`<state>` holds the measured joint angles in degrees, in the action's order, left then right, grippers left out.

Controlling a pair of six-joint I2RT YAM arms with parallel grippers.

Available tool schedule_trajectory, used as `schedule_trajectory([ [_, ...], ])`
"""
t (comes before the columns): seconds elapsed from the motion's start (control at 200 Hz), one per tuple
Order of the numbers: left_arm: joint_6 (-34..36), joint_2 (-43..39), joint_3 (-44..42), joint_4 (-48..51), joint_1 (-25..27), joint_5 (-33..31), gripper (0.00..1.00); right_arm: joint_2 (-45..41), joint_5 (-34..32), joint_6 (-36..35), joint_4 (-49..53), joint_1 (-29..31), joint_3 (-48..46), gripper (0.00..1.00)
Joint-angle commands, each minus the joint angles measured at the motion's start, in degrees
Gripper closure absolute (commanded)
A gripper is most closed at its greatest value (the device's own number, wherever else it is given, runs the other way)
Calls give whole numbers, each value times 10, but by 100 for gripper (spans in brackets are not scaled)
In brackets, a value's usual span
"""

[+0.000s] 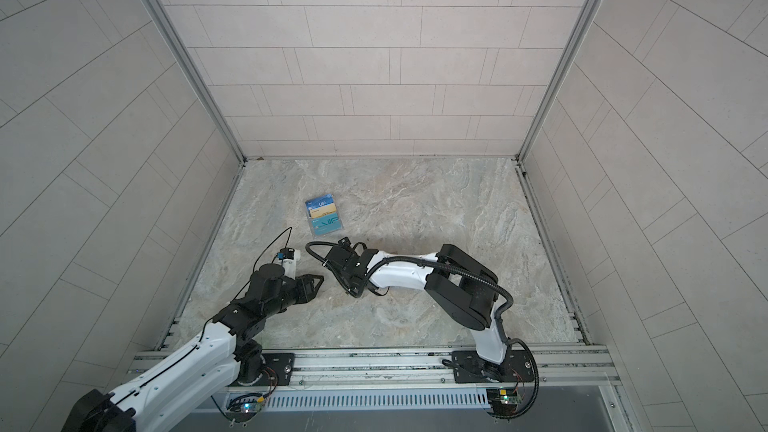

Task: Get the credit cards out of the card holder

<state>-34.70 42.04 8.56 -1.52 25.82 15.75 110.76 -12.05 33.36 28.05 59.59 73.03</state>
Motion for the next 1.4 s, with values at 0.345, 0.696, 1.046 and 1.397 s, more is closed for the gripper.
schedule_trajectory([
  [0.345,52,90,7,-172,12,86,73,-57,-5,18,16,-17,-30,50],
  [0.696,47,235,46,-289,68,94,83,-67,45,32,-39,-29,-64,33],
  [1.046,30,380,73,-388,75,117,88,-75,59,44,-60,-45,-90,32],
  [1.397,23,435,72,-416,76,113,89,-69,69,48,-72,-49,-100,39],
])
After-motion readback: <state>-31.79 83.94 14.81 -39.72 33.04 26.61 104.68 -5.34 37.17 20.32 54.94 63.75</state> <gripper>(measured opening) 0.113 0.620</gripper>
